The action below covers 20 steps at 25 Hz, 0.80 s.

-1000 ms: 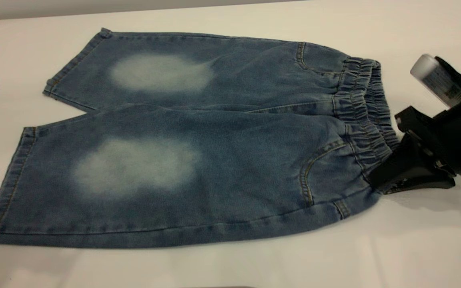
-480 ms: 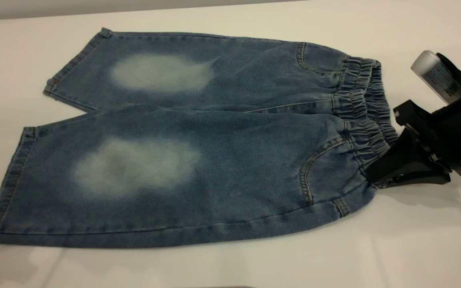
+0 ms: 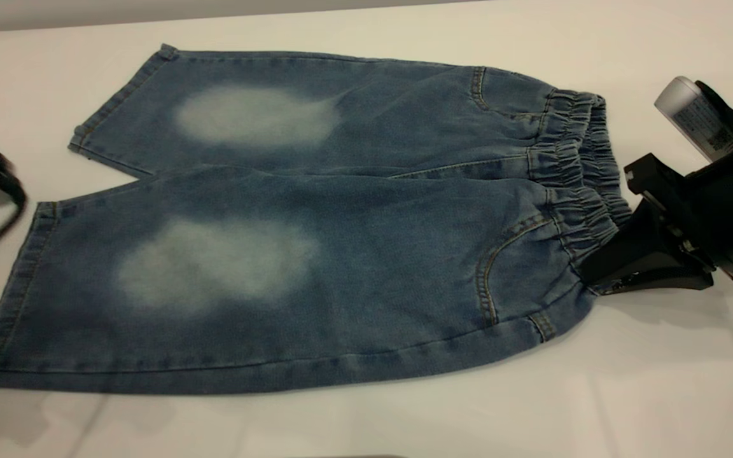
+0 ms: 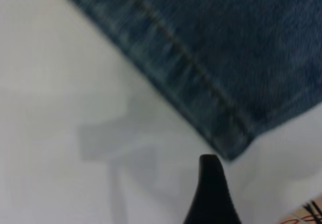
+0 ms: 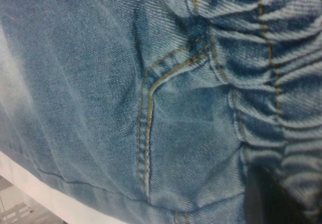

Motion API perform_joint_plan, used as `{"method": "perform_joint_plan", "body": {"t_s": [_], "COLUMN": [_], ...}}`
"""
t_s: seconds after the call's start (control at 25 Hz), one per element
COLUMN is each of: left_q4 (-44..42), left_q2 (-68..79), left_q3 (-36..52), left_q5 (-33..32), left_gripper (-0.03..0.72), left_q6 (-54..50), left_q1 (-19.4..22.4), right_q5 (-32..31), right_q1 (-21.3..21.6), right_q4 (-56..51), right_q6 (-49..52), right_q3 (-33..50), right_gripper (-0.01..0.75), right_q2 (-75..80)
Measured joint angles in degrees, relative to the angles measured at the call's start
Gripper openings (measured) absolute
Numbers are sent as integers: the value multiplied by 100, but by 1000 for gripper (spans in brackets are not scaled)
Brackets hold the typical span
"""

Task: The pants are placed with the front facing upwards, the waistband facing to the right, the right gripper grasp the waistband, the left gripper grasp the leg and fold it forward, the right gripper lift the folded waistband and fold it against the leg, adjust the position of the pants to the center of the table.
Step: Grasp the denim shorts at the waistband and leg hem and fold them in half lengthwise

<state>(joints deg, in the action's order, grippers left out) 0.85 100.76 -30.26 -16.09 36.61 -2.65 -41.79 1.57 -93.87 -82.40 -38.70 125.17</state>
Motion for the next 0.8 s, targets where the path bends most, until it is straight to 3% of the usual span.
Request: {"method": "perform_joint_plan", "body": {"t_s": [0.24, 0.56, 0.68, 0.8], "left_q4": [0, -167, -201, -232], "left_q2": [678, 918, 962, 1008], "left_q3": [0, -17, -17, -43], "left_q5": [777, 927, 964, 1050], "left_gripper": [473, 463, 412, 293], "left_q6": [322, 334, 330, 337], "left_q1": [-452, -491, -491, -485], "right_q5": [-4, -4, -4, -39], "right_q1": [0, 0, 0, 0], "right_q4": [0, 0, 0, 0], "right_q6": [0, 0, 0, -6], "right_q3": [0, 0, 0, 0], "right_gripper": [38, 40, 40, 40], "right_q2": [0, 0, 0, 0]}}
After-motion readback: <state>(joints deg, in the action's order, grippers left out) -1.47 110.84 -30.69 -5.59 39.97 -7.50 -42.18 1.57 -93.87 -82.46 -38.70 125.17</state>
